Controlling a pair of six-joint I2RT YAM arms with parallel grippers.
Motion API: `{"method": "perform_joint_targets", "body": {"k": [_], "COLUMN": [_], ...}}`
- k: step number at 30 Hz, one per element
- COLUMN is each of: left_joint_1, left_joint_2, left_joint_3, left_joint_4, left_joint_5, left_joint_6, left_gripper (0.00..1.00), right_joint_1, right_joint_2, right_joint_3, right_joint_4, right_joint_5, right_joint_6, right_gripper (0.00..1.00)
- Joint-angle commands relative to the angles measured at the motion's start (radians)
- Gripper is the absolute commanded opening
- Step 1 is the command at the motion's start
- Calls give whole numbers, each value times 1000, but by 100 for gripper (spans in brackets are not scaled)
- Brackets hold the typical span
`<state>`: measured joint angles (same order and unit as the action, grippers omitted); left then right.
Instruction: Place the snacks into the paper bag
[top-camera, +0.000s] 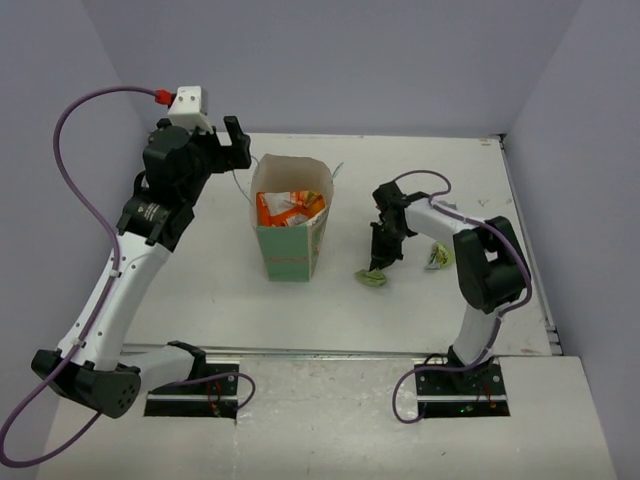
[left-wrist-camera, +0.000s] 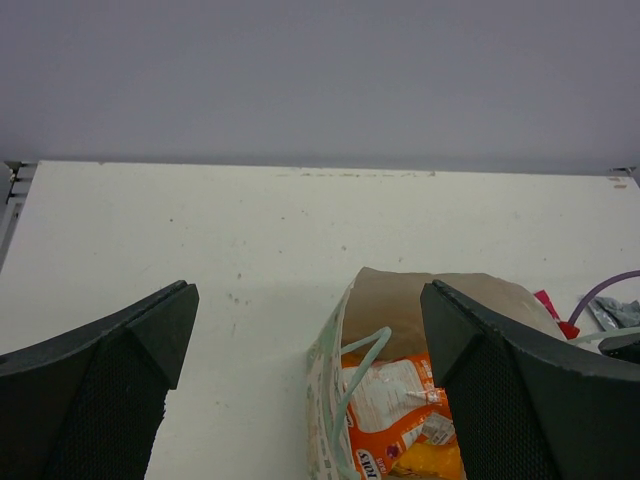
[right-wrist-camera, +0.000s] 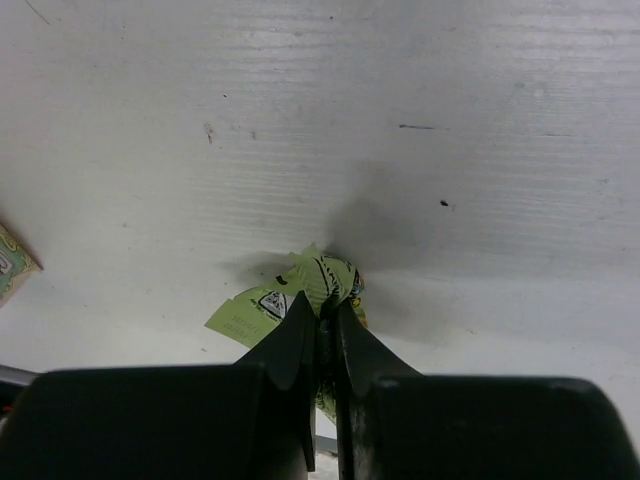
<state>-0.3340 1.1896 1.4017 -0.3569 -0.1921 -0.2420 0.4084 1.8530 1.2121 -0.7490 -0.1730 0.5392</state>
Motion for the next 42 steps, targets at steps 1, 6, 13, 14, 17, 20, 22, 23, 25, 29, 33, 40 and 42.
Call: {"method": "perform_joint_targets", "body": {"k": [1, 6, 13, 14, 17, 20, 22, 23, 25, 29, 33, 40, 42], "left_joint_1": [7, 7, 3, 3, 1, 1, 1, 1, 1, 1, 1, 1, 1], "left_joint_2": [-36, -42, -58, -62, -71, -82, -87, -88, -90, -90, -90, -88, -90], "left_joint_3": [-7, -16, -35, -35, -41, -50, -58, -61, -63, -63, -63, -61, -63], "left_joint_4": [36, 42, 58, 59, 62, 65, 70, 72, 73, 73, 75, 78, 76], "left_joint_5": [-21, -15, -29, -32, -41, -52, -53, -55, -56, -56, -58, -50, -49], "left_joint_6": [29, 35, 63, 69, 84, 89, 93, 93, 95, 99, 104, 102, 99], "left_gripper": [100, 100, 100, 100, 100, 100, 100, 100, 100, 100, 100, 100, 100], "right_joint_1": [-3, -5, 1, 0, 7, 10, 15, 18, 30, 50, 63, 63, 58], "right_joint_2": [-117, -423, -503, -488, -414, -310, -226, -200, -141, -92, -74, -57, -101], "right_joint_3": [40, 89, 415, 455, 624, 780, 883, 909, 961, 985, 972, 972, 945], "right_joint_4": [6, 198, 359, 369, 398, 405, 398, 396, 399, 421, 409, 407, 418], "right_joint_5": [61, -17, -167, -196, -262, -388, -479, -502, -542, -585, -629, -711, -628], "right_joint_6": [11, -63, -104, -102, -91, -59, -15, 8, 28, 67, 73, 87, 64], "right_gripper": [0, 0, 0, 0, 0, 0, 0, 0, 0, 0, 7, 99, 99]}}
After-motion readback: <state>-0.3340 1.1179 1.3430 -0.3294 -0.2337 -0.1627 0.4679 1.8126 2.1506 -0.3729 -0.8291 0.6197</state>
